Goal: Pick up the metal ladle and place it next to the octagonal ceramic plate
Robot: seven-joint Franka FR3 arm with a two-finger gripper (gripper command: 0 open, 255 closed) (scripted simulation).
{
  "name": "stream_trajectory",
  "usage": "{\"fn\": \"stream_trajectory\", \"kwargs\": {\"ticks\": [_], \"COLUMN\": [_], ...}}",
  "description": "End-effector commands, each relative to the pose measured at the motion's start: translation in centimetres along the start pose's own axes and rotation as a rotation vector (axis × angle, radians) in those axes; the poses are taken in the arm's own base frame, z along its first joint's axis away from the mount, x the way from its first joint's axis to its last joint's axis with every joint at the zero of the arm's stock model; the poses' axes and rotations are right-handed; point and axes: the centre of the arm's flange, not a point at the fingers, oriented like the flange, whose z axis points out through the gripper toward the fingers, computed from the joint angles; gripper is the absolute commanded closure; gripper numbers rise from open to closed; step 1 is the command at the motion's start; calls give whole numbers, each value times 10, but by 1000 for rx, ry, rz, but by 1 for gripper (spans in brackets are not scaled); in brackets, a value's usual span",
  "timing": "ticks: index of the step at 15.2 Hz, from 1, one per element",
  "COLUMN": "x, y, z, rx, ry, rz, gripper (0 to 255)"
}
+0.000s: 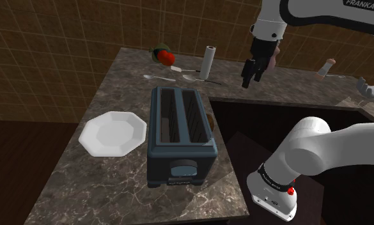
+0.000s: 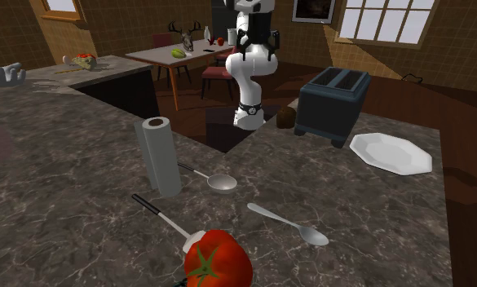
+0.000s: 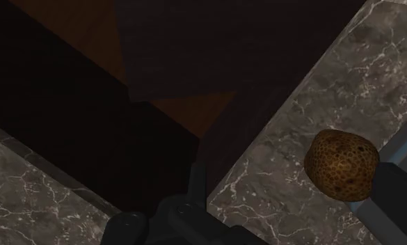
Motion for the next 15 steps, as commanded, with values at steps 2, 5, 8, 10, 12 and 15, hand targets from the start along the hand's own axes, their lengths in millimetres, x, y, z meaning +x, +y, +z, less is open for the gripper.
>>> {"fn": "stream_trajectory", "kwargs": {"ticks": [2,5,8,10,12,15], "x": [6,27,49,66,83,110], "y": [9,35,59,75,89,109], "z": [6,22,38,49,59,73], "rx": [-4,-15,-26,-34,-41,-52], "ry": [6,23,40,52,63,81], "rz": [-26,-104,-181,-233,-285,-363], "gripper": [0,0,0,0,0,0]}}
